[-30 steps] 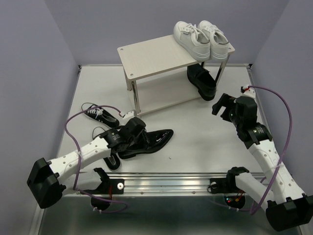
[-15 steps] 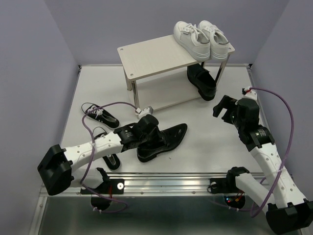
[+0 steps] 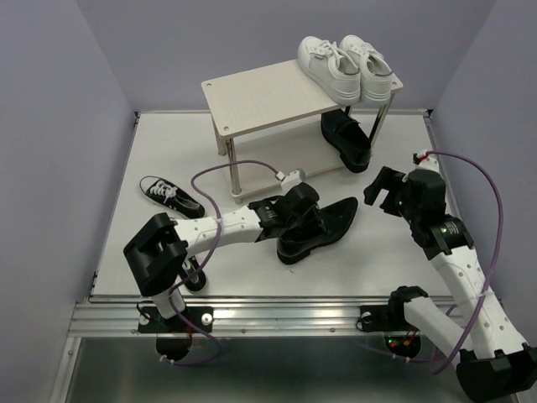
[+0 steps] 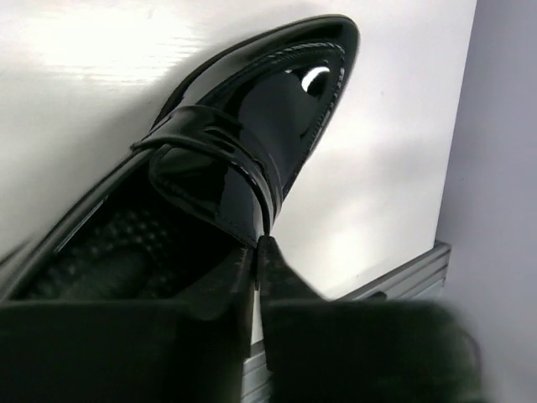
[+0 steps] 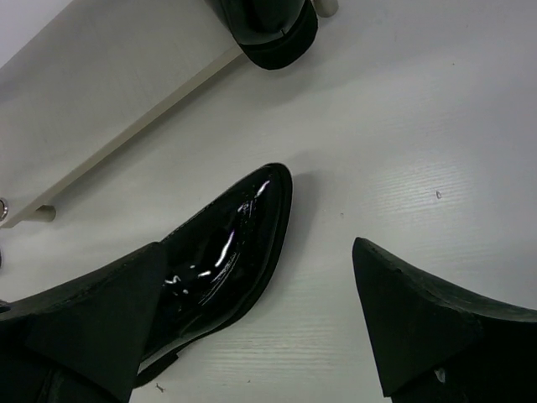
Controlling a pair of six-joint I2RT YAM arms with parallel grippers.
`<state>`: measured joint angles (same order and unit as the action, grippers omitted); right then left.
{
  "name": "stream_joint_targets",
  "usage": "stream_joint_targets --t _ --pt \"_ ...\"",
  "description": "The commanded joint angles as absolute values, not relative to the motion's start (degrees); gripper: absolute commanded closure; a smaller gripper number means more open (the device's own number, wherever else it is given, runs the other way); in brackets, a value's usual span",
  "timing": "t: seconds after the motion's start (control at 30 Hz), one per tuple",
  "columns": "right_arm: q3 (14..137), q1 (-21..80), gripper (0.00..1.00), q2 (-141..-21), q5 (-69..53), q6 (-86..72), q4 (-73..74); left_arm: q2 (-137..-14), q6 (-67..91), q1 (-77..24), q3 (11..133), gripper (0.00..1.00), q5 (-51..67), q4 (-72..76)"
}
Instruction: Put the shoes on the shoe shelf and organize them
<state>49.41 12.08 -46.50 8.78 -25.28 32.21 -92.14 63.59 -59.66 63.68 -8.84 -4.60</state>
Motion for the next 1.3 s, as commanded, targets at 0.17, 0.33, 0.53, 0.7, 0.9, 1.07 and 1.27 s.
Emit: stream_joint_targets --t 0.17,0.33,0.53,0.7,0.9,1.07,1.27 --pt "53.00 12.04 0.03 -45.53 9.49 -25.83 37.09 -95.98 55.39 -62.57 76.46 0.33 -5.62 -1.75" --pt "51.16 12.04 0.03 -45.00 6.77 -29.79 39.46 -90.80 50.63 -63.54 76.38 0.35 -7.99 -8.68" --pt "44.66 12.04 0.05 -44.04 0.27 -36.20 39.11 -78.85 46.67 -63.81 71.55 0.36 -13.52 -18.35" --pt "40.87 12.66 0.06 -41.49 -5.10 -41.04 38.58 -70.22 46.93 -63.72 71.01 0.36 -24.24 -29.16" --pt "38.67 14.84 0.06 -40.52 -7.30 -45.08 37.88 -61.44 49.04 -61.79 71.54 0.36 -31.89 -37.79" --pt "37.53 25.55 0.06 -43.94 -3.53 -48.86 34.28 -58.19 49.66 -59.51 70.49 0.36 -33.22 -39.64" --pt "39.29 42.08 0.04 -53.78 9.58 -55.28 31.21 -56.69 51.15 -58.71 69.00 0.36 -33.84 -39.99"
